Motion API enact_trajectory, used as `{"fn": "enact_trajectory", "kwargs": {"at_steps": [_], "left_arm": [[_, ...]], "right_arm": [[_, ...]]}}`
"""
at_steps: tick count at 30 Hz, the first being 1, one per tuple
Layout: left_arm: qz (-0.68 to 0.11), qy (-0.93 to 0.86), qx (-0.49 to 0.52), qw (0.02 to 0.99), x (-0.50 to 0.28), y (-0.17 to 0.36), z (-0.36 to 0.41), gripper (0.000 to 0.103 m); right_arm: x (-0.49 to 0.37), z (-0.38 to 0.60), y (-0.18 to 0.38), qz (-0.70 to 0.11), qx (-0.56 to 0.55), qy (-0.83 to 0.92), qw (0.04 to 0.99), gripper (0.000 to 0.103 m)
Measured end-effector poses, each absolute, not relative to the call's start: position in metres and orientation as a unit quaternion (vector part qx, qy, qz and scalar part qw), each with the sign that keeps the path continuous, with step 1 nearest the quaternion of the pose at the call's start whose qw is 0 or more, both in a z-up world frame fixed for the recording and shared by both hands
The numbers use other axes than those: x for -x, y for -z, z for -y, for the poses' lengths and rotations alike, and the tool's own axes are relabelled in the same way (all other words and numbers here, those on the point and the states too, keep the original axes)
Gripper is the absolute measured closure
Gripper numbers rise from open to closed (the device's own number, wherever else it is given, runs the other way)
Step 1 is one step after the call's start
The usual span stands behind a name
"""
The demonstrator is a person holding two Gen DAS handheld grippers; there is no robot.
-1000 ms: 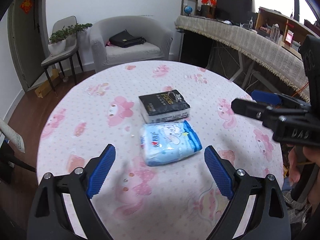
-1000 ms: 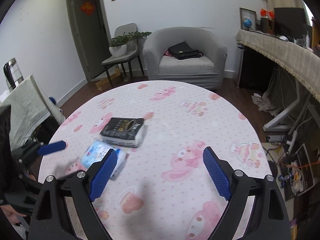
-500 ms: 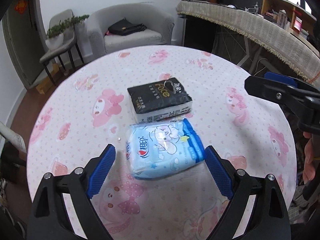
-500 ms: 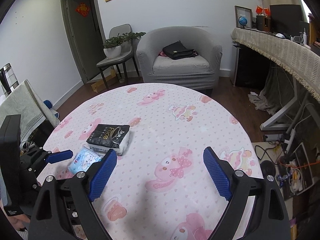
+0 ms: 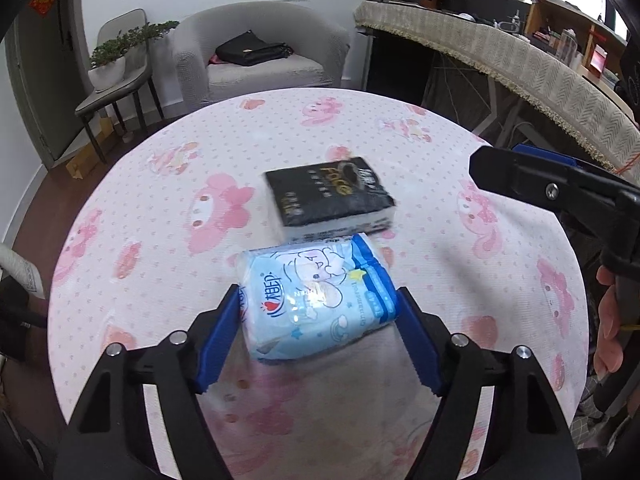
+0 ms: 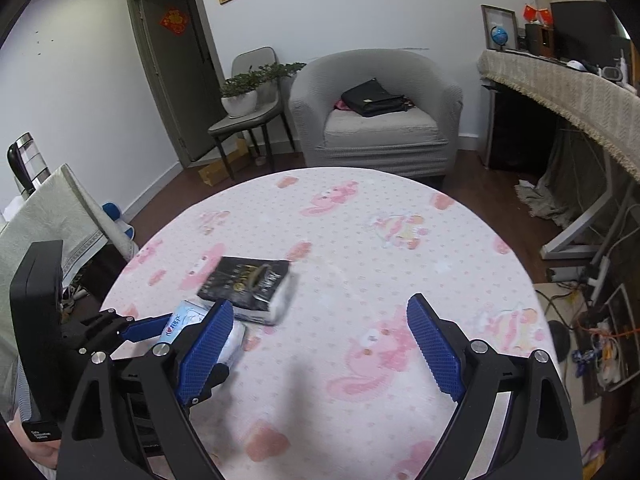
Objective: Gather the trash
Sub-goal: 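Grasp the blue wrapper pack with the left gripper while the right grasps the black Face pack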
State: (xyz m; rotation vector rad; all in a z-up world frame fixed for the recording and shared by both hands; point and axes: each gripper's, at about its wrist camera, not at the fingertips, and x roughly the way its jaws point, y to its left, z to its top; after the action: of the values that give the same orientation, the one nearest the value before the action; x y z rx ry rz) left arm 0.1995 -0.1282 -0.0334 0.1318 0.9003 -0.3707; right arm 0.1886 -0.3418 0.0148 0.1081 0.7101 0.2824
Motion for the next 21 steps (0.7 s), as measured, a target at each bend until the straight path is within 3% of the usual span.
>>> {"fn": "enact_trajectory", "kwargs": {"at_steps": [21], "left_arm": [[-0.423, 0.149, -0.034, 0.893, -0.195, 0.012, 0.040, 0.026]], "right_arm": [[-0.219, 0.263, 0.015, -0.406, -0.037, -0.164, 0.898, 0.013]]}}
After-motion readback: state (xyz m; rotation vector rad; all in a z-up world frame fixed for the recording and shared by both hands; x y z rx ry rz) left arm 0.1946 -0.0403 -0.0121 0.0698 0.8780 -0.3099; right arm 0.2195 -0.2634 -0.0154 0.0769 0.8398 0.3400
